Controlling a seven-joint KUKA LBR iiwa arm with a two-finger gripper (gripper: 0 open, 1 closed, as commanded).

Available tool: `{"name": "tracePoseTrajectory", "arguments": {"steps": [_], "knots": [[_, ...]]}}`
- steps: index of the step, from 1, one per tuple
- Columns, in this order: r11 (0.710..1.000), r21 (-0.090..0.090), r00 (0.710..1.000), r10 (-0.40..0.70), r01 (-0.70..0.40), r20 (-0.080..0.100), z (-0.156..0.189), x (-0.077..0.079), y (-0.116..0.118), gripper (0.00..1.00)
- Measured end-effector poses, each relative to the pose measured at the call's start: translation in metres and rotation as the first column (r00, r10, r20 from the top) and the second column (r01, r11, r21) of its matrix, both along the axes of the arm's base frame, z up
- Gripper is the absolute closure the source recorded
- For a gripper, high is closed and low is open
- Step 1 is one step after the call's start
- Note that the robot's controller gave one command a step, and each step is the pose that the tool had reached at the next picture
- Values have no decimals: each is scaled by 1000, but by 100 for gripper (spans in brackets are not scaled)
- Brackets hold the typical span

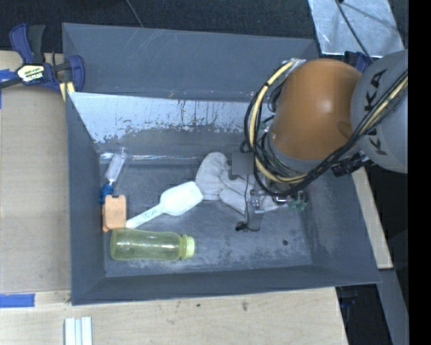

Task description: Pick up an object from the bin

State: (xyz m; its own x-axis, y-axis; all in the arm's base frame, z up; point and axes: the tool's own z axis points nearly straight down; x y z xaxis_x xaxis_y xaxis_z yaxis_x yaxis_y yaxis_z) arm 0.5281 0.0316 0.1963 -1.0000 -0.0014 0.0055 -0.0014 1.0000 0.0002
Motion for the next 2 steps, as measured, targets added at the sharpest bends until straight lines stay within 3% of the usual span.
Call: {"name": "tracePoseTrajectory", "arguments": {"steps": [1,2], "knots": [[1000,0,1000,-1,1,9,5,2,0,0],[1000,0,1000,11,-11,15,-53,32,-10,0]]}}
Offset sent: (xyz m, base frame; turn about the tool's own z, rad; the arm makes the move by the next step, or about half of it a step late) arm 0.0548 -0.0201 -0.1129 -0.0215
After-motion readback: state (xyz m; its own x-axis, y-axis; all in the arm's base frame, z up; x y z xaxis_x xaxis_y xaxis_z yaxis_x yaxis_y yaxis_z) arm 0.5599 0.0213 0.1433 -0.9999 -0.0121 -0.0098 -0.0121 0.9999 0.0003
